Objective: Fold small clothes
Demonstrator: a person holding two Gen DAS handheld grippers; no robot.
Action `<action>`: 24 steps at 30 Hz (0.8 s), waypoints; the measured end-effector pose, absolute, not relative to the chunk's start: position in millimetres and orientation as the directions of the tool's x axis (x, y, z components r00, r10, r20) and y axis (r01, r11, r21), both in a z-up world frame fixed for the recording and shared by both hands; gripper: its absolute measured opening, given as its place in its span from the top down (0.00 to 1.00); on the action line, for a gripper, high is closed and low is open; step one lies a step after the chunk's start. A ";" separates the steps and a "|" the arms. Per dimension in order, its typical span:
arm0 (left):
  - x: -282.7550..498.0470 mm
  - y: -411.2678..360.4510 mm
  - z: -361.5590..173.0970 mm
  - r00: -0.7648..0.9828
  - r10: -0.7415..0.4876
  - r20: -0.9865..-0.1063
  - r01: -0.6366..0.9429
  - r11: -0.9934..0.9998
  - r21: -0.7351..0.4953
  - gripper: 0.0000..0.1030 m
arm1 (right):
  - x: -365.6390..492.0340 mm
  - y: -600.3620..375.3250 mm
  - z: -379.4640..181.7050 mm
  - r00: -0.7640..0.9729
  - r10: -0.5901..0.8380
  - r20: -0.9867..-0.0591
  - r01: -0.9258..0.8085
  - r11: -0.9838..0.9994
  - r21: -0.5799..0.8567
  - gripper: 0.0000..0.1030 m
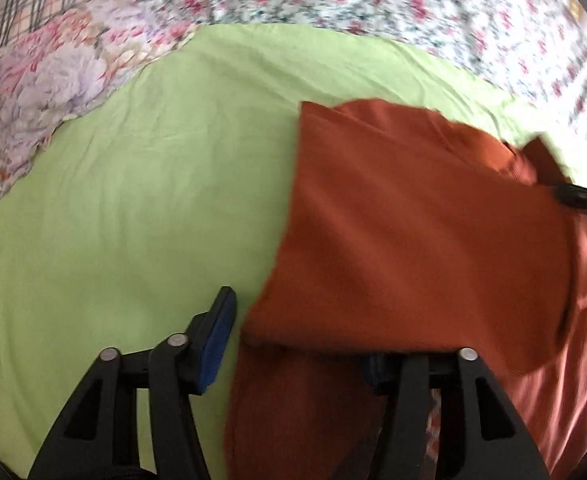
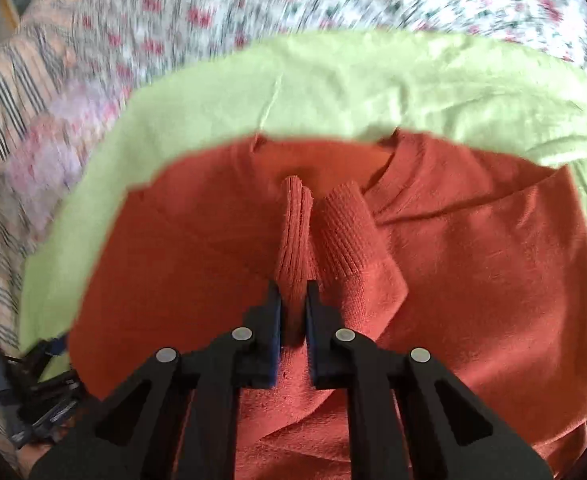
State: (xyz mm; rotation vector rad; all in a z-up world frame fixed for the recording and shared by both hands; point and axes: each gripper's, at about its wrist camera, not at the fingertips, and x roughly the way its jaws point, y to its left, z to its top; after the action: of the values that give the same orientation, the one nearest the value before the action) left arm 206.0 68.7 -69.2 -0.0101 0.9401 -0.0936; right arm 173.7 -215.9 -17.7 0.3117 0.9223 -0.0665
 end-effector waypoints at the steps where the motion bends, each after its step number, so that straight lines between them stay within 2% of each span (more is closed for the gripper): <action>1: 208.8 71.9 -68.5 0.592 -0.078 -0.802 0.050 0.997 -0.061 0.57 | 166.6 -226.3 -6.4 0.656 0.086 -0.750 0.193 0.941 0.277 0.91; 4: 208.3 83.4 -69.0 0.607 -0.060 -0.792 -0.021 0.996 -0.091 0.58 | 137.2 -263.3 18.9 0.780 0.049 -0.624 0.225 0.909 0.352 0.93; 6: 205.3 92.0 -70.0 0.610 -0.089 -0.787 -0.045 0.988 -0.146 0.57 | 119.5 -282.1 20.1 0.809 0.008 -0.588 0.260 0.892 0.369 0.93; 7: 203.9 96.5 -70.6 0.613 -0.099 -0.784 -0.057 0.984 -0.170 0.57 | 111.7 -290.8 14.5 0.810 0.004 -0.587 0.274 0.882 0.384 0.93; 10: 200.0 101.5 -69.6 0.620 -0.110 -0.776 -0.071 0.978 -0.195 0.57 | 105.6 -310.7 -23.1 0.730 0.054 -0.682 0.328 0.847 0.418 0.93; 13: 197.8 102.0 -70.1 0.622 -0.111 -0.775 -0.069 0.978 -0.196 0.57 | 96.2 -313.3 -45.7 0.674 0.077 -0.735 0.371 0.825 0.427 0.87; 14: 197.6 102.5 -70.4 0.622 -0.114 -0.774 -0.068 0.978 -0.199 0.57 | 91.6 -314.4 -49.2 0.666 0.086 -0.741 0.386 0.810 0.441 0.79; 16: 198.1 103.1 -71.0 0.624 -0.118 -0.772 -0.068 0.976 -0.205 0.56 | 82.0 -318.9 -51.8 0.671 0.108 -0.734 0.404 0.777 0.484 0.69; 19: 199.6 103.5 -71.6 0.626 -0.120 -0.771 -0.073 0.975 -0.211 0.56 | 73.4 -329.2 -50.8 0.692 0.107 -0.714 0.430 0.733 0.527 0.67; 20: 199.8 104.1 -71.4 0.626 -0.120 -0.770 -0.075 0.974 -0.213 0.56 | 76.3 -329.6 -50.0 0.692 0.098 -0.715 0.435 0.735 0.521 0.71; 21: 199.4 104.6 -71.1 0.628 -0.121 -0.768 -0.077 0.973 -0.217 0.56 | 78.0 -329.5 -47.4 0.688 0.089 -0.720 0.433 0.747 0.505 0.80; 22: 198.4 105.3 -71.1 0.630 -0.122 -0.767 -0.080 0.972 -0.220 0.56 | 79.4 -327.8 -41.8 0.692 0.074 -0.718 0.423 0.765 0.486 0.94; 24: 197.0 106.3 -71.7 0.630 -0.127 -0.766 -0.082 0.970 -0.228 0.55 | 73.4 -325.5 -21.9 0.762 0.056 -0.646 0.363 0.788 0.497 0.94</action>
State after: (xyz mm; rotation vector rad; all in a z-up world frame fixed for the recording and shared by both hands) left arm 197.0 106.3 -71.7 -0.2518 0.8910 -0.0261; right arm 73.4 -325.5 -21.9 0.6527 0.6953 -0.1808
